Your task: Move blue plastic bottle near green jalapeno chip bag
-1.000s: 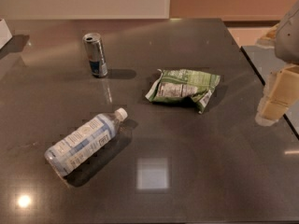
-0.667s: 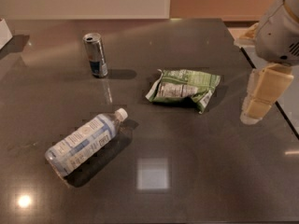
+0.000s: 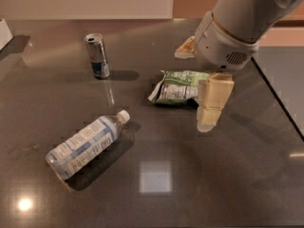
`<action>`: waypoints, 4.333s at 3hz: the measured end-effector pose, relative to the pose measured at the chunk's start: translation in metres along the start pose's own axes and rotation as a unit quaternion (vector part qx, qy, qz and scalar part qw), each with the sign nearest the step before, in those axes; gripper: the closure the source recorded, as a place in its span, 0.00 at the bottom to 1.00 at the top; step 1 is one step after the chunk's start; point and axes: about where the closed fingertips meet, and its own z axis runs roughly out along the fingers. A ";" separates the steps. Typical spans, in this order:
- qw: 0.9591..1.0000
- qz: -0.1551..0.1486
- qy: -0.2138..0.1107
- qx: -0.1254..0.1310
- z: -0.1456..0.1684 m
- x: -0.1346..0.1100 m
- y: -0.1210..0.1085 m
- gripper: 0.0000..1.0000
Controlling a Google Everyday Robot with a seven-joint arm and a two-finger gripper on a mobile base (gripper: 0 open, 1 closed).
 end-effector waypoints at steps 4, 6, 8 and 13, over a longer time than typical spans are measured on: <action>0.968 -0.232 -0.016 -0.094 0.114 -0.144 0.015 0.00; 0.946 -0.297 0.031 -0.128 0.159 -0.168 0.033 0.06; 0.934 -0.327 0.059 -0.130 0.166 -0.172 0.030 0.47; 0.863 -0.494 0.060 -0.084 0.121 -0.085 -0.100 1.00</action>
Offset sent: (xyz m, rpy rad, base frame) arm -0.0100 0.1529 -0.0562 0.0008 0.0886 0.4529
